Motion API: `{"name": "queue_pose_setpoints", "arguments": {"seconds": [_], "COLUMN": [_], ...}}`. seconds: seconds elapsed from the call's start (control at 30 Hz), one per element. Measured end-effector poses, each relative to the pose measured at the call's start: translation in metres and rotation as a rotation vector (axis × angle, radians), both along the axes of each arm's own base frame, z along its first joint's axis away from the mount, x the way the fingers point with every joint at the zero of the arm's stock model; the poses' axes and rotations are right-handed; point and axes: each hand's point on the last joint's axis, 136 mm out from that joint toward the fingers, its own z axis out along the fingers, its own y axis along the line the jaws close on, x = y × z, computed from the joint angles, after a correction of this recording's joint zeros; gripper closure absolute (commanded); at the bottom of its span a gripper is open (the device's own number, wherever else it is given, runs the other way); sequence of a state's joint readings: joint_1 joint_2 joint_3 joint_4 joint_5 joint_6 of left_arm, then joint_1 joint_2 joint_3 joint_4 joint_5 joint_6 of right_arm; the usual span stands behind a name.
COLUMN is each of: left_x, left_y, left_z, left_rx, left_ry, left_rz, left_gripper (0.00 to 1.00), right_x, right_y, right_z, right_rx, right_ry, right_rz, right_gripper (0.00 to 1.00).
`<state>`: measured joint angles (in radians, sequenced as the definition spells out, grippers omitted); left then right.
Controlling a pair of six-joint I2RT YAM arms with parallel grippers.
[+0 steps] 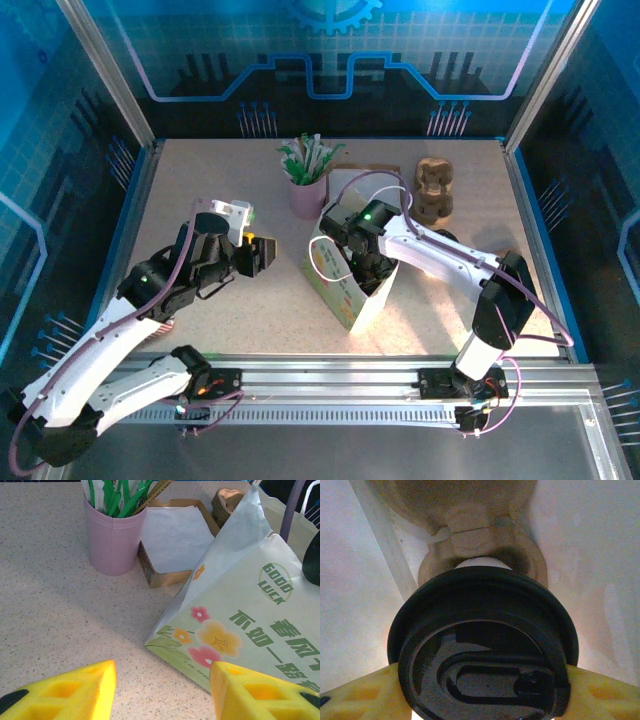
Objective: Pack the takeout coffee
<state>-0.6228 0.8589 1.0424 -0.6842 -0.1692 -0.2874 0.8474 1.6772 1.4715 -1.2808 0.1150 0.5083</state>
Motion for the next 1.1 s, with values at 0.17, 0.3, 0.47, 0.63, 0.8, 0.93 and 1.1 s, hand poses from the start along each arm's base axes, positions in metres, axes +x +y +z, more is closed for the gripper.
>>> {"name": "queue_pose_setpoints", "arguments": {"seconds": [0.17,0.3,0.47,0.63,0.8,0.93,1.1], "left_x": [0.0000,0.0000,0.0003,0.0004,0.0009,0.0009,0.0009], "left_y": [0.0001,0.0001,0.0005,0.0008,0.0016,0.0016,0.0016], "left_z": [-0.0001,-0.0001,0.0000,0.0000,0.0000,0.0000,0.0000], "left_rx": [0.001,0.002,0.003,0.004,0.006,0.007,0.007], "left_ry": [0.000,-0.001,-0.002,-0.002,-0.004,-0.004,-0.004], "left_rz": [-0.001,0.000,0.002,0.003,0.008,0.008,0.008], "left_gripper": [0.47,0.47,0.47,0.47,0.47,0.47,0.47], "right_x": [0.0000,0.0000,0.0000,0.0000,0.0002,0.0002,0.0002], "right_y": [0.0000,0.0000,0.0000,-0.0001,0.0000,0.0000,0.0000], "right_z": [0.0000,0.0000,0.0000,0.0000,0.0003,0.0006,0.0008], "right_rx": [0.000,0.000,0.000,-0.001,0.000,0.000,0.000], "right_ry": [0.000,0.000,0.000,0.000,-0.001,-0.001,-0.001], "right_rz": [0.000,0.000,0.000,0.000,0.000,0.000,0.000], "right_gripper": [0.53,0.53,0.50,0.47,0.44,0.39,0.36]}}
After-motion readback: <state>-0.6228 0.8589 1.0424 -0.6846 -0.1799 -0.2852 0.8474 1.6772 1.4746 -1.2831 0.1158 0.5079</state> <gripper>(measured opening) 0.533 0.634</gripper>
